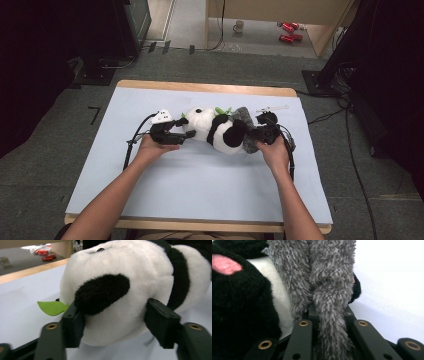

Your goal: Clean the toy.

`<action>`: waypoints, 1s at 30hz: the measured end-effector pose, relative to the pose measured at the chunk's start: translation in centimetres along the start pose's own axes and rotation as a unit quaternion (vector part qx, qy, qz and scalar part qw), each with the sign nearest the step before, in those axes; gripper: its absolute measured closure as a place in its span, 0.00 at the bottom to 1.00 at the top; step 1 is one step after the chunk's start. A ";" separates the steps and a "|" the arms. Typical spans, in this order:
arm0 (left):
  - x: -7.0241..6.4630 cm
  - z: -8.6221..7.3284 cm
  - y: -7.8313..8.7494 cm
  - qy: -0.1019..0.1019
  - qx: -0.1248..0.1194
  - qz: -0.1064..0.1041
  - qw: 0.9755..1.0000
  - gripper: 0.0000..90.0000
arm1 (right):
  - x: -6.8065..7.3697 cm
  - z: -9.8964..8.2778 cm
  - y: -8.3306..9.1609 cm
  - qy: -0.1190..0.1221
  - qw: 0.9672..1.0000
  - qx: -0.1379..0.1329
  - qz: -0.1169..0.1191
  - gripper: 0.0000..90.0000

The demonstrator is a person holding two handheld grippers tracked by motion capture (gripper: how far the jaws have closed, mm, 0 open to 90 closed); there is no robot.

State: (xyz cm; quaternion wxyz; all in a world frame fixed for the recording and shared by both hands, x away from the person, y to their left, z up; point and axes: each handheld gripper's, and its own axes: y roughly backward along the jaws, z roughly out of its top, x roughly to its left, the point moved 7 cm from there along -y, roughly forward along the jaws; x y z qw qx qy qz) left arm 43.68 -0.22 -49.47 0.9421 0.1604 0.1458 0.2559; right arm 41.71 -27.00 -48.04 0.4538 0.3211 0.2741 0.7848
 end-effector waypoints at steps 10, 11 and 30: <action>-1.7 0.4 1.5 0.017 0.034 0.003 0.999 0.76 | 0.6 0.5 1.0 -0.028 0.999 -0.022 0.020 0.88; -2.1 0.7 1.9 0.021 0.038 -0.001 0.999 0.76 | 0.7 0.7 1.4 -0.028 0.999 -0.023 0.024 0.88; -5.3 -0.9 5.2 0.054 0.056 0.032 0.996 0.73 | 3.3 4.3 9.1 0.010 0.996 -0.084 0.005 0.87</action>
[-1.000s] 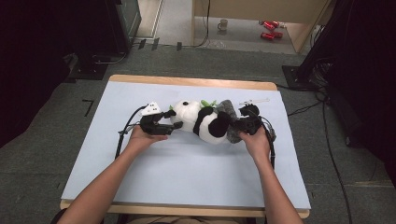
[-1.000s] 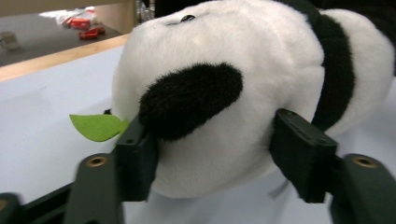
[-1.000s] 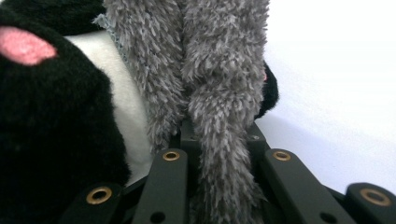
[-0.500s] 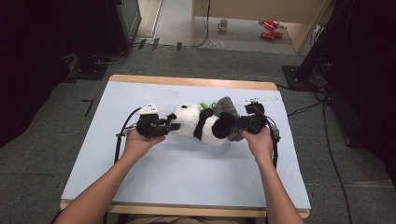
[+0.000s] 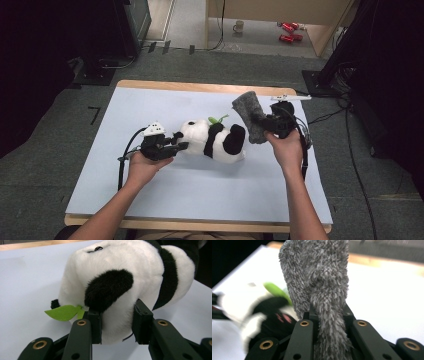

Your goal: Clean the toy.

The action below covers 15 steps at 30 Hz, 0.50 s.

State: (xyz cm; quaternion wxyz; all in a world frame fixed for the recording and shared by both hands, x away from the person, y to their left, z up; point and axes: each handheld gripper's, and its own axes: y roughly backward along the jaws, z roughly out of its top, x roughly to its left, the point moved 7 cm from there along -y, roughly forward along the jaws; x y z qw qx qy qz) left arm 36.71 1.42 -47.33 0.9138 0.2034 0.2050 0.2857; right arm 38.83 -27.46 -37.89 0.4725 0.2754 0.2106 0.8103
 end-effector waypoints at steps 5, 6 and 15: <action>-0.3 -0.2 0.1 0.000 0.003 0.006 1.000 0.72 | 4.0 1.7 1.3 0.016 0.999 -0.013 0.039 0.87; -0.4 -0.2 0.1 0.002 0.002 0.007 1.000 0.72 | 4.9 1.6 1.0 0.021 0.999 -0.008 0.050 0.87; -1.1 -0.5 0.3 0.007 -0.004 0.020 1.000 0.71 | 10.0 0.7 -3.0 0.048 0.993 0.038 0.105 0.87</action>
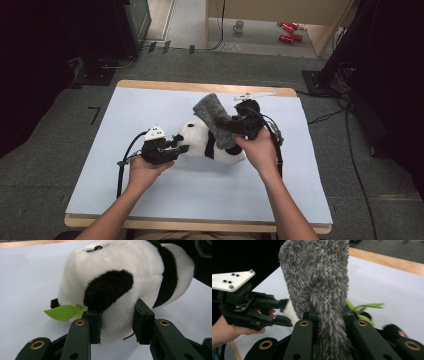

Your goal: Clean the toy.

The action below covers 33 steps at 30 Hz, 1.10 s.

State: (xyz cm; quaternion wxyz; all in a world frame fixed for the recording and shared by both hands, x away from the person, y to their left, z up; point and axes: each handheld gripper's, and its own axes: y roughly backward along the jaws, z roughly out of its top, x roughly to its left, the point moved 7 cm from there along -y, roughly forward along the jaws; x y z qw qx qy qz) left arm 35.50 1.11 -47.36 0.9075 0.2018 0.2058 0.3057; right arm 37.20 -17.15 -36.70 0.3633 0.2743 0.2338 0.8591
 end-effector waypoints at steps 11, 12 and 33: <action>-1.4 -0.6 0.3 -0.012 -0.022 0.025 0.999 0.70 | 5.1 -0.3 -4.9 0.036 0.998 0.033 0.051 0.87; -1.6 -0.7 0.3 -0.013 -0.027 0.028 0.999 0.70 | 5.3 -0.6 -5.3 0.036 0.997 0.041 0.054 0.86; -0.1 -1.2 -0.1 0.011 -0.008 0.016 1.000 0.70 | -1.2 -2.5 -4.8 0.036 0.997 0.058 -0.026 0.86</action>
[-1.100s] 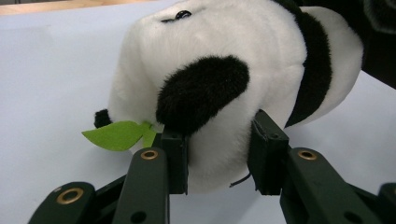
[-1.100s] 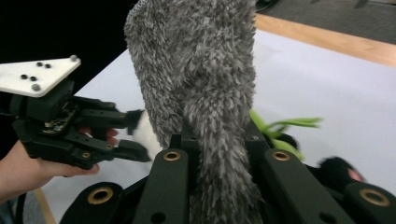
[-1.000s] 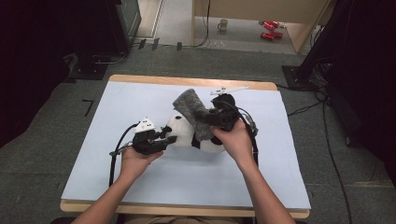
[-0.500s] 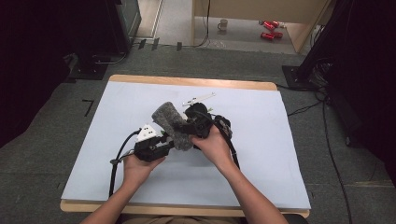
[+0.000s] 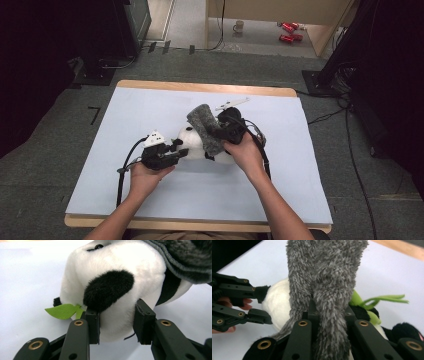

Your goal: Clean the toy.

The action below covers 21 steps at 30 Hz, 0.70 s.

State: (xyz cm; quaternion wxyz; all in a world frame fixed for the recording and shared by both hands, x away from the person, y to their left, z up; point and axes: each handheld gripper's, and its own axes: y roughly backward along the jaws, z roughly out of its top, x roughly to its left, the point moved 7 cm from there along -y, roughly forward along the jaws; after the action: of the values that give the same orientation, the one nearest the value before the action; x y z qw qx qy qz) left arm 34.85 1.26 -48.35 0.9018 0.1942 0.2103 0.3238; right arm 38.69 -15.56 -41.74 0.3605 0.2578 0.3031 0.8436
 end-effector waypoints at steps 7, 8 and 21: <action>0.5 0.2 -0.1 0.011 0.009 -0.012 1.000 0.70 | -1.9 -0.3 1.8 -0.007 1.000 -0.008 -0.026 0.86; 0.6 0.3 -0.1 0.010 0.011 -0.014 1.000 0.70 | -2.3 -0.4 2.2 -0.011 0.999 -0.009 -0.034 0.86; 0.5 0.9 -0.8 0.002 0.023 -0.032 0.999 0.69 | -5.4 -1.5 5.2 -0.054 0.996 -0.030 -0.062 0.87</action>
State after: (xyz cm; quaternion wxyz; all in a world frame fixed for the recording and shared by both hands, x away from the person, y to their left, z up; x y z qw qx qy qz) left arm 36.13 0.82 -48.12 0.9064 0.2077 0.2255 0.2906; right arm 38.68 -23.10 -40.34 0.4354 0.2724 0.2731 0.8134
